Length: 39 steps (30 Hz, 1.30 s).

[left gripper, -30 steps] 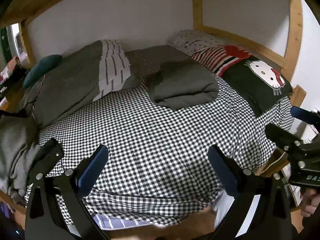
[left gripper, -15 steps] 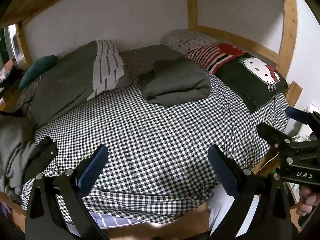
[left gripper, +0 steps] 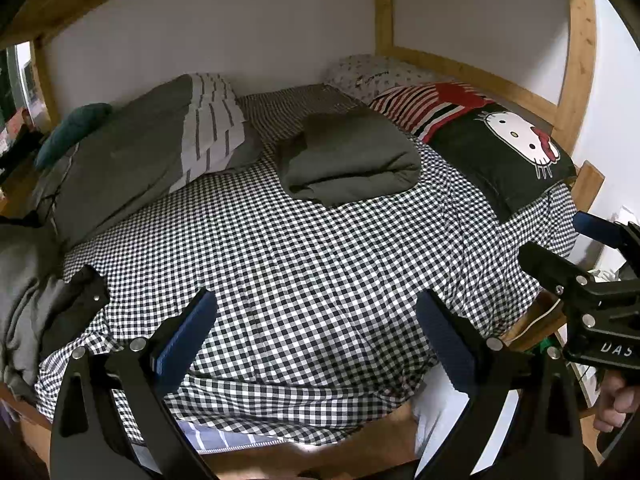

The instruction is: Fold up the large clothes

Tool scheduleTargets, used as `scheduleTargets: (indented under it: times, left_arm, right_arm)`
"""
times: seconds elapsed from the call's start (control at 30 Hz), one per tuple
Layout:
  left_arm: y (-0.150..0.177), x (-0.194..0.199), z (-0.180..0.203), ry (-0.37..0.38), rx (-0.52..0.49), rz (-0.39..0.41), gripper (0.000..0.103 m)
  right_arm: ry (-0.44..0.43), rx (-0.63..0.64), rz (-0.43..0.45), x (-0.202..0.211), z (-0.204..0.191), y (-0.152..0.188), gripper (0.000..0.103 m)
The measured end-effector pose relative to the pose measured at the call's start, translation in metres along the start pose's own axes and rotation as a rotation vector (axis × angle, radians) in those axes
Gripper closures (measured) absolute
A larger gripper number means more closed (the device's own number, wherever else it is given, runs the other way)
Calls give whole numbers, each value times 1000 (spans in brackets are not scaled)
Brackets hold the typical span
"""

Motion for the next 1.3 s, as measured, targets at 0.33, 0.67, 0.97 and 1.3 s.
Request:
scheduleTargets:
  times: [0.33,0.67,0.97,1.3]
  left_arm:
    - [2,-2,2,5,-10,-10,4]
    - [3,-4,5,14,-21,-17,4]
    - [6,-6,5,-2,-24,-28,4]
    - [7,-6,8,53,-4,-39,6]
  right_arm:
    - [1,-5,5,1,3,-1,3]
    - [1,-2,3,0,2,1,3]
    - [3,-14,11,0,4,1,3]
    - [3,-28,7,-2,5,5,3]
Point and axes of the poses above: each gripper's, at about its wrist camera, not at the fingertips, and x roughly against the way its jaws point, z to its right, y to its underside, the point moved 6 cm from there along -x, roughly the way its jaws point, and after that the axes turned 5 degrees about z, right-handed, at the moved point
